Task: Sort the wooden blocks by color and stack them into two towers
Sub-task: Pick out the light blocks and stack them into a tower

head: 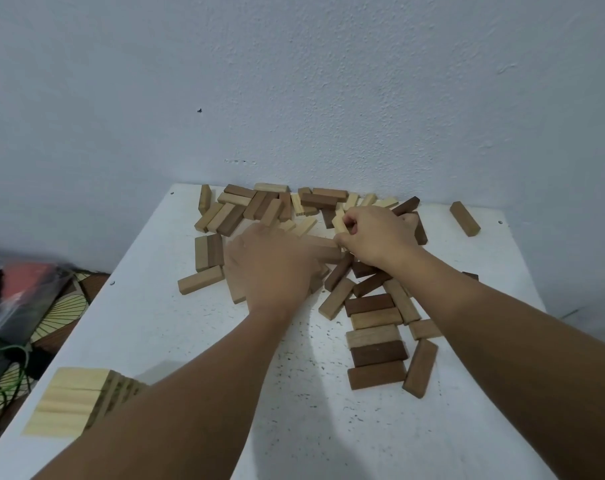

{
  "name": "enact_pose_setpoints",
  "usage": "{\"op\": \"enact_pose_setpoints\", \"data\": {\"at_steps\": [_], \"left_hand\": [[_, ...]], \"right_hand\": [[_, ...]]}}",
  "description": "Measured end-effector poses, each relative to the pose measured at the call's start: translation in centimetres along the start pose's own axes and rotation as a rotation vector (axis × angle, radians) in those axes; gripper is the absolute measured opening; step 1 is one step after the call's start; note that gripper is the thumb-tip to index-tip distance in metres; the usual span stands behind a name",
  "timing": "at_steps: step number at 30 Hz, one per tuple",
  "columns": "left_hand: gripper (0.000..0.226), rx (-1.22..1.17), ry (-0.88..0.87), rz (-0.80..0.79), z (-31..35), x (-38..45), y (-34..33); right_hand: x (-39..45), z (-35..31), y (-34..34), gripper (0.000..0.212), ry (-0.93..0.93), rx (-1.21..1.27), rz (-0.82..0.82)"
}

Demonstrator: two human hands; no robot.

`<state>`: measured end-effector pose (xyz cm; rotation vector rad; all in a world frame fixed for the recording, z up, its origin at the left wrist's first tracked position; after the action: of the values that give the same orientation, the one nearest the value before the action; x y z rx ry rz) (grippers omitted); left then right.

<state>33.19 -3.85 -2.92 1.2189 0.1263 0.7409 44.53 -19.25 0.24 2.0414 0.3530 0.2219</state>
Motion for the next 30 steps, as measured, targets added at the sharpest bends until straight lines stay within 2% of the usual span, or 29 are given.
{"op": "enact_pose_setpoints", "data": {"at_steps": [5,8,13,16,22,26,30], "left_hand": [[0.024,-0.053,0.001,-0.082,0.1,0.0,0.9],[0.022,0.081,0.049,-0.133,-0.5,1.2,1.8],[0.025,0.405,-0.093,-0.260,-0.1,3.8,2.8],[0.025,0.461,-0.088,-0.332,0.2,4.4,2.9],[0.018,0.317,0.027,-0.356,0.9,5.1,3.2],[0.009,0.145,0.084,-0.258,1.4,3.9,4.6],[0.005,-0.120,0.058,-0.107,2.1,0.0,6.7]], "right_hand": [[-0.8,0.2,-0.5,0.012,-0.038,-0.022,0.074],[-1.2,0.6,-0.4,0.015,-0.029,-0.020,0.085],[-1.6,0.6,1.2,0.021,-0.035,-0.046,-0.042],[-1.5,0.3,1.6,0.023,-0.058,-0.155,-0.114],[-2.1,-0.1,1.3,0.012,-0.050,-0.215,-0.024],[-3.3,0.8,1.9,0.017,-0.106,-0.025,0.091],[-6.5,0.1,3.2,0.017,-0.097,0.197,0.214]]}}
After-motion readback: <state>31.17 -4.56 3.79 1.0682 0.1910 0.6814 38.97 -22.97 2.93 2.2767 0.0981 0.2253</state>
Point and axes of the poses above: each hand's wrist, its own x-axis towards the middle knuckle, its own y-axis out of the back of the hand, z = x × y, the point moved 4 cm from there along x, towards the middle knuckle, and after that the axes turned 9 degrees about x, right-handed, at the moved point
